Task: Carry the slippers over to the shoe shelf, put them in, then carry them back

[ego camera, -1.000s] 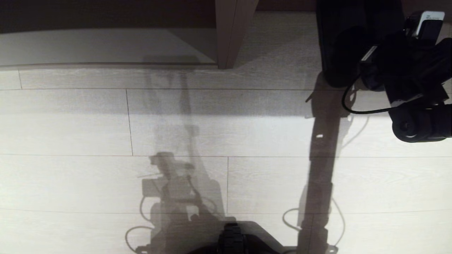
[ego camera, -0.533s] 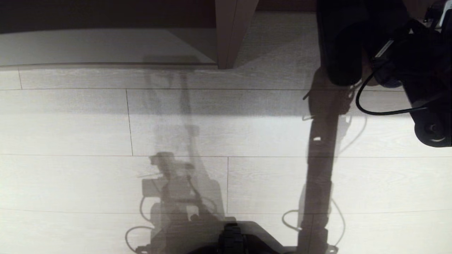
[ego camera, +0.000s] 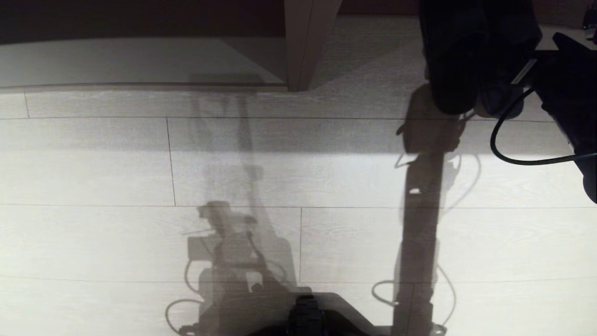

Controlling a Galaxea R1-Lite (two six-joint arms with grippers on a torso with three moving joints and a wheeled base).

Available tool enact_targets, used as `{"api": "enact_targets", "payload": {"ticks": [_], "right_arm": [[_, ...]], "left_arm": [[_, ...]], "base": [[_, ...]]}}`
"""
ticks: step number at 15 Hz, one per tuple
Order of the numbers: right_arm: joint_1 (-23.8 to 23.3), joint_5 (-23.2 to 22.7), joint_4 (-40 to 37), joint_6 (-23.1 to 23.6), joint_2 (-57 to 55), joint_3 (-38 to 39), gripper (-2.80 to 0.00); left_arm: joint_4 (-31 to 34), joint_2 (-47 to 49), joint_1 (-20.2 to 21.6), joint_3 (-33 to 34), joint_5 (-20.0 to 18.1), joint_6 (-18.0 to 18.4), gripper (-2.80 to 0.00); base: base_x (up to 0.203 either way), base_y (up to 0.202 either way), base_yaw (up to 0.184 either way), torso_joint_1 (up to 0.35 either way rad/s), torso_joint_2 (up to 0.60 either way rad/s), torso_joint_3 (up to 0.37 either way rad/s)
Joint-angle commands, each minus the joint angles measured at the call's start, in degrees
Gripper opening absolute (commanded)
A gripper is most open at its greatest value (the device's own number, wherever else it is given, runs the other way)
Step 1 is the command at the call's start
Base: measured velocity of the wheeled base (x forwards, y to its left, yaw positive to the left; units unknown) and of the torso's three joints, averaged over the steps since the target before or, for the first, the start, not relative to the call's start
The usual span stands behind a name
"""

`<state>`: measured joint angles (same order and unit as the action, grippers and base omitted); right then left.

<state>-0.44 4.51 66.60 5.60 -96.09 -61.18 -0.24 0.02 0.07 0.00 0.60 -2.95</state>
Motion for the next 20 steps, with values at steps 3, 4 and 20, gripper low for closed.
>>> {"api": "enact_targets", "payload": {"ticks": [3, 4, 20], "right_arm": [[0.1, 0.0, -3.3, 0.4, 4.1, 5.7, 0.0], [0.2, 0.1, -5.2, 0.6, 5.5, 7.5, 0.0], [1.7, 1.7, -24.6, 4.2, 36.8, 28.0, -2.8]], "left_arm": [[0.0, 0.0, 0.0, 0.0, 0.0, 0.0, -2.8], [0.0, 0.0, 0.0, 0.0, 0.0, 0.0, -2.8], [0.0, 0.0, 0.0, 0.0, 0.1, 0.0, -2.8]], "base": [[0.0, 0.0, 0.0, 0.0, 0.0, 0.0], [0.0, 0.0, 0.0, 0.0, 0.0, 0.0], [0.0, 0.0, 0.0, 0.0, 0.0, 0.0]]}}
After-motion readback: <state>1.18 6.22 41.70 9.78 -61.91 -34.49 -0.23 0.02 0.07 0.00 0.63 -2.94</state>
